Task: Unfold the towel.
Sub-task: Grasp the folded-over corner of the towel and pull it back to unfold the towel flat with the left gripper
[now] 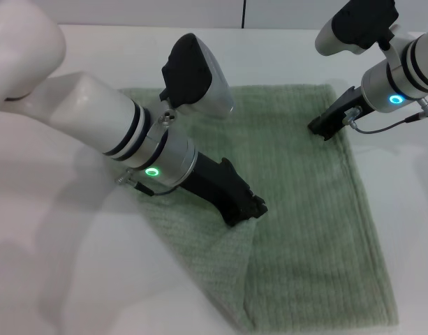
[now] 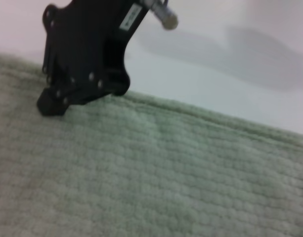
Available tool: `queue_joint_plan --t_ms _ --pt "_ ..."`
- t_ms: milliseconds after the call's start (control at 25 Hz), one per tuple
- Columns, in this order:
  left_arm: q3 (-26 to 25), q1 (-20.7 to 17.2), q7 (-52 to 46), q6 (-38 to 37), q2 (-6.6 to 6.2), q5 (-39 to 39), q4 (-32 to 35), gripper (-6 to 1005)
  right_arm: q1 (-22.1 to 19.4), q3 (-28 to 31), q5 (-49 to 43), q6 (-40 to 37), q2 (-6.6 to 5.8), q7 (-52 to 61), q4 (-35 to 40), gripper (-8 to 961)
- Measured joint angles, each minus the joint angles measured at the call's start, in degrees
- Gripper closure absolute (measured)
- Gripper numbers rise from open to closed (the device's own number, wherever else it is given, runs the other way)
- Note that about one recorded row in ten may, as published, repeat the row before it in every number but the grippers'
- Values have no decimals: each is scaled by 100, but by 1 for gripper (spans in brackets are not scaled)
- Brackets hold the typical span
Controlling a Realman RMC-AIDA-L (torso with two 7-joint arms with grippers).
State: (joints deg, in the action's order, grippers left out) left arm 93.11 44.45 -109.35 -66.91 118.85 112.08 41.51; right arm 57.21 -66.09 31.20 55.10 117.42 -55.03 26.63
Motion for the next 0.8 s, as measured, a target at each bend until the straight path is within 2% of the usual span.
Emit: queue_joint_plan --t_ms 200,240,400,440,520,600,640,800 --pt "-72 -26 -19 -222 -27 14 149 937 -6 0 0 1 0 0 0 914" --pt "-269 -60 -41 -537 -55 73 285 954 -7 0 0 0 0 0 0 914" --pt "-616 -51 -46 -913 -72 258 316 948 -9 -3 0 1 0 -4 0 914" --pt "-946 -44 -51 -1215 -78 468 370 947 -9 -5 0 1 0 -6 0 913" --pt "-1212 -48 -72 -1478 -82 699 465 944 -9 -9 0 1 0 -7 0 913" --pt "-1212 -48 -72 -1478 -82 699 465 941 -9 -12 0 0 0 -8 0 913" --pt "-1611 -40 -90 -1861 -88 1033 524 939 -9 -14 0 -1 0 -8 0 912" --pt "-1970 -13 -92 -2219 -91 1264 570 933 -9 -18 0 -3 0 -10 0 912"
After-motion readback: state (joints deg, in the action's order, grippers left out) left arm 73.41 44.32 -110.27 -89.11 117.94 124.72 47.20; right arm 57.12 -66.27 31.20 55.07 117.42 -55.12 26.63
